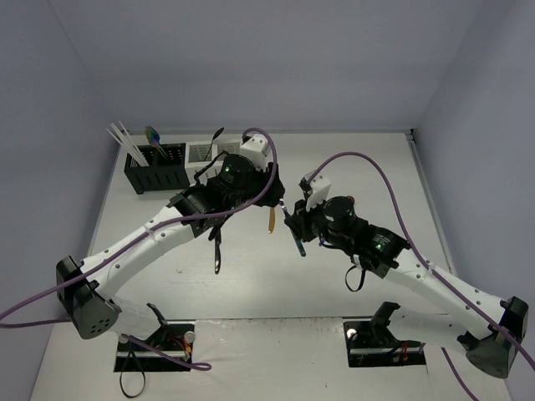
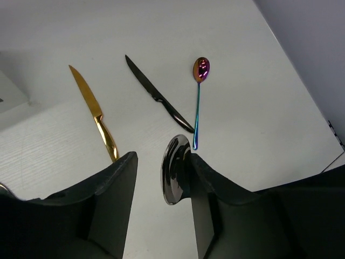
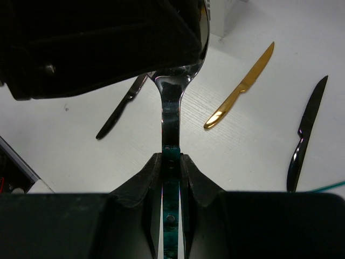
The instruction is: Sort the eating utensils into containers
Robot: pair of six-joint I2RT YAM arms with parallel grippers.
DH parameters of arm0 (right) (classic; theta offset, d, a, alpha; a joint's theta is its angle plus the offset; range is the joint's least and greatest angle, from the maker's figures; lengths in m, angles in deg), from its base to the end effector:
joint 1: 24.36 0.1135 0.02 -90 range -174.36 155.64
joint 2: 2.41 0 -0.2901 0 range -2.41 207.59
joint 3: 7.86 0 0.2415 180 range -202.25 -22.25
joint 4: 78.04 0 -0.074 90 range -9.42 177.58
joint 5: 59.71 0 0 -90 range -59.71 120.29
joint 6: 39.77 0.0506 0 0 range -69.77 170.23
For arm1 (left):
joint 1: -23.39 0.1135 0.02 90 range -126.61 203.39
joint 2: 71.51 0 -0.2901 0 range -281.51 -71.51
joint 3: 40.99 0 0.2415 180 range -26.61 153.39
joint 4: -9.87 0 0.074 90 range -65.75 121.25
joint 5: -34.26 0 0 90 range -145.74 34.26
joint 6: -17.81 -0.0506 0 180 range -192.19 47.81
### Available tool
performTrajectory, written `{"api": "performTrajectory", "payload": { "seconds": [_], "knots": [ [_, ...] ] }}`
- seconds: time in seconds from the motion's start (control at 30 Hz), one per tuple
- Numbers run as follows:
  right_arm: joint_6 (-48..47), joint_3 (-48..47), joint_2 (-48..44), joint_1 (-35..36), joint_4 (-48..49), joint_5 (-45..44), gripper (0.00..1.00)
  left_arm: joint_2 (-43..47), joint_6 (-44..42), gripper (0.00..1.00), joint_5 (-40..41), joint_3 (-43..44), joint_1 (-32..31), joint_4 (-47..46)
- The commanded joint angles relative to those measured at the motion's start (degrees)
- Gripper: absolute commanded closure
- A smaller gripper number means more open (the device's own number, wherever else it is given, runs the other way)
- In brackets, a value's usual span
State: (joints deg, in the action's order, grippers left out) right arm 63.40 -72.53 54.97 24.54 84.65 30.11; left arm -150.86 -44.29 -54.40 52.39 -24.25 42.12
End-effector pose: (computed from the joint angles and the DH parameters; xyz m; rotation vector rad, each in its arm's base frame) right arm 0.1486 0.1701 0.3668 -0.5538 1.7259 0.7814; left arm 0.2158 -0.2349 0.4182 0.3239 1.9594 -0.8618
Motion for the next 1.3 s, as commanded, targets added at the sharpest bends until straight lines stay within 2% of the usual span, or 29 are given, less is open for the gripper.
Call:
{"api": "performTrajectory", "payload": {
  "seconds": [0.0, 0.17, 0.2, 0.3, 0.33, 0.37, 0.53, 0.57, 0.6, 0.67, 0.73, 0.93, 1.17, 1.27],
  "knots": [
    [-1.0, -2.1, -0.3, 0.4, 6.1, -1.7, 1.0, 0.9, -0.7, 0.66, 2.2, 3.3, -0.9, 0.0],
    [-1.0, -1.8, 0.1, 0.3, 6.3, -1.8, 0.98, 0.3, -1.6, 0.97, 1.7, 3.8, -0.9, -0.6],
    [-1.0, -1.7, 0.1, 0.3, 6.4, -1.8, 0.98, 0.3, -2.1, 1.0, 1.6, 3.8, -0.9, -0.8],
    [-1.0, -1.5, 0.1, 0.3, 6.4, -2.2, 0.95, 0.5, -3.5, 1.0, 1.9, 3.7, -0.9, -1.3],
    [-1.1, -1.4, 0.1, 0.3, 6.4, -2.4, 0.89, 0.7, -4.1, 1.0, 2.4, 3.6, -0.9, -1.4],
    [-1.2, -1.1, 0.0, 0.3, 6.4, -2.7, 0.78, 1.1, -4.9, 1.0, 3.3, 3.5, -0.9, -1.5],
    [-0.7, -0.1, -1.2, 0.4, 6.4, -5.5, 0.39, 2.5, -11.0, 1.0, 10.5, 3.4, 0.3, -1.0],
    [-0.5, -0.1, -1.5, 0.3, 6.4, -6.3, 0.38, 2.7, -12.6, 1.0, 10.8, 3.4, 0.8, -0.8],
    [-0.2, 0.4, -1.9, 0.3, 6.4, -8.4, 0.31, 2.9, -14.9, 1.0, 13.1, 3.9, 2.2, -0.2],
    [0.5, 1.7, -3.1, 0.2, 6.1, -11.6, 0.24, 2.9, -18.0, 1.0, 17.1, 5.4, 5.1, 0.1],
    [1.3, 2.9, -4.2, -0.1, 5.8, -15.3, 0.2, 2.2, -22.3, 1.0, 18.6, 6.8, 11.2, -1.1],
    [2.5, 5.2, -6.4, -1.0, 4.9, -16.3, 0.19, -4.4, -35.4, 1.0, 25.2, 14.6, 22.1, -9.0],
    [4.0, 7.1, -7.8, -1.2, 3.2, -16.1, 0.19, -14.6, -44.9, 1.0, 26.9, 22.3, 27.5, -22.1],
    [4.4, 8.0, -8.3, -1.3, 3.0, -16.2, 0.19, -19.9, -47.4, 1.0, 26.9, 24.7, 28.4, -23.7]
  ]
}}
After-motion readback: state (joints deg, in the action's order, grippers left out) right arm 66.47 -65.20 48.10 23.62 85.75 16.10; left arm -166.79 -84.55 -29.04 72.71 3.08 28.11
